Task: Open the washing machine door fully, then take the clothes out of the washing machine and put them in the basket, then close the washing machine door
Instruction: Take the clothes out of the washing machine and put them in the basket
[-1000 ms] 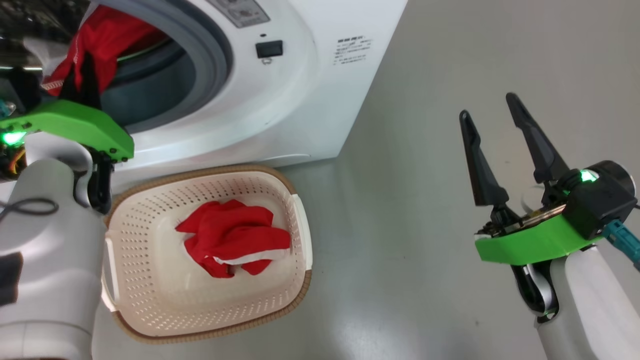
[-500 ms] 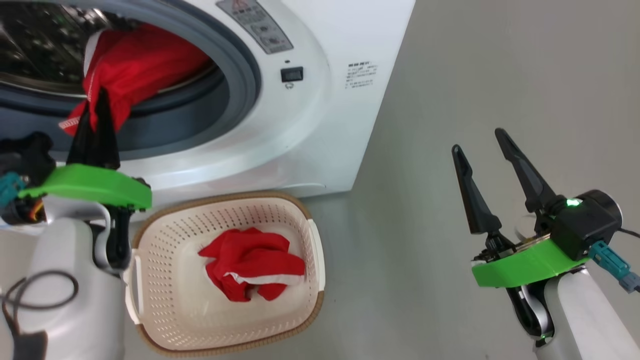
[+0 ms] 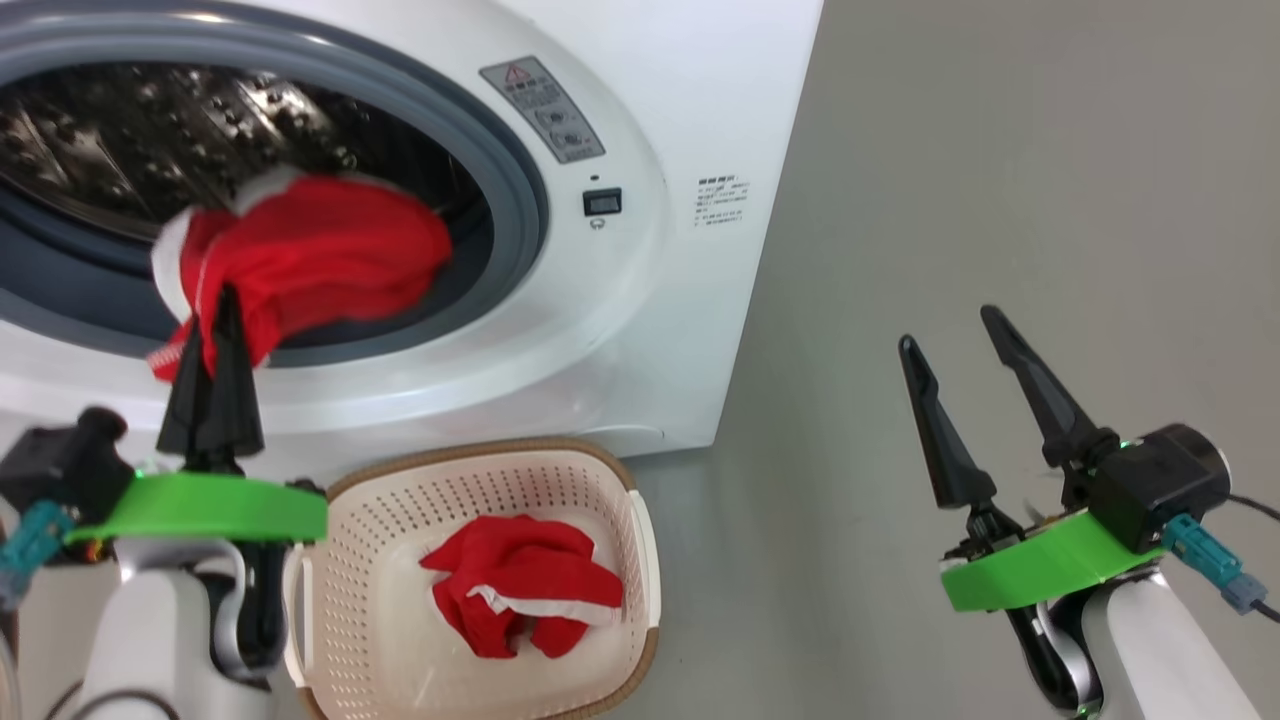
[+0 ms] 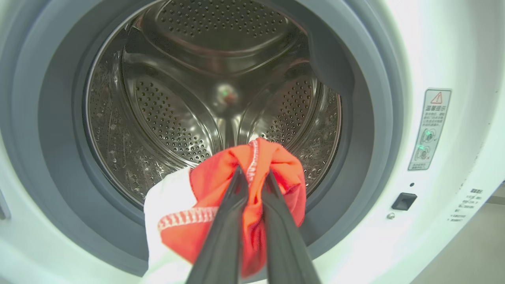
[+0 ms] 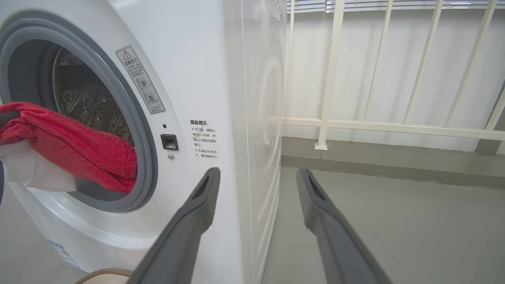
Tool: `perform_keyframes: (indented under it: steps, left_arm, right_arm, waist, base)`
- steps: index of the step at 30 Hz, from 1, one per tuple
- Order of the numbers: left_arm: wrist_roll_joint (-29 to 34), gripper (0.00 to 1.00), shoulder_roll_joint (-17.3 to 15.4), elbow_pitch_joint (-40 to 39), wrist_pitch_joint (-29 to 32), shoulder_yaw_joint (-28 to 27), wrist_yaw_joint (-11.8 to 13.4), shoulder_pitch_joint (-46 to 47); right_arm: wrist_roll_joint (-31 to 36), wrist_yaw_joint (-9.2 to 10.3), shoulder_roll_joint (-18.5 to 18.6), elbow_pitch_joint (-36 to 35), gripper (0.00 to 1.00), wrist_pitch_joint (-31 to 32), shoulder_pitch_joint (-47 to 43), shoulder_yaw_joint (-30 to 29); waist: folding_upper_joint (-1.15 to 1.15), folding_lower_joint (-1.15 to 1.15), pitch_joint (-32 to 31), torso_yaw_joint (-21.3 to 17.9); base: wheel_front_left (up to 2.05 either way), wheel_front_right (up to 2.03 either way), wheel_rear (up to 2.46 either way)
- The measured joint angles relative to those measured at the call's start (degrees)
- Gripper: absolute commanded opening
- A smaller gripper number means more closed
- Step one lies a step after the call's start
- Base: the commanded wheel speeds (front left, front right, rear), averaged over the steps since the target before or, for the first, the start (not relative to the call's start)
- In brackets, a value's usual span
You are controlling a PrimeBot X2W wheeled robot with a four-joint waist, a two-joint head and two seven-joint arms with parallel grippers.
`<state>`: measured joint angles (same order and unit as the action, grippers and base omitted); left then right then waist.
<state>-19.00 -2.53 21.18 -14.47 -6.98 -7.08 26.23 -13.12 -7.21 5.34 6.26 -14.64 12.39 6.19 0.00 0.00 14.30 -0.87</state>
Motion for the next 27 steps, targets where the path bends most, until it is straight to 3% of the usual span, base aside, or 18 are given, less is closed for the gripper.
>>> perform_keyframes:
  steps: [11,27]
  left_arm:
    - [-0.2,0.00,0.5,-10.3,0.0,0.2,0.2,-10.5]
    - [-1.1,0.00,0.5,-25.6,2.0,7.4,4.7,-18.2]
  right_arm:
    - [-0.1,0.00,-0.3,0.5,1.00,0.0,-3.3,-0.5]
    - [-0.1,0.00,-0.6,0.6,1.00,0.0,-5.2,-1.0]
  waist:
    - [0.00,0.00,-4.8,0.0]
    - [0.00,0.00,-7.0,0.6]
  base:
    - [0.00,0.00,0.00]
    - [0.00,0.00,0.00]
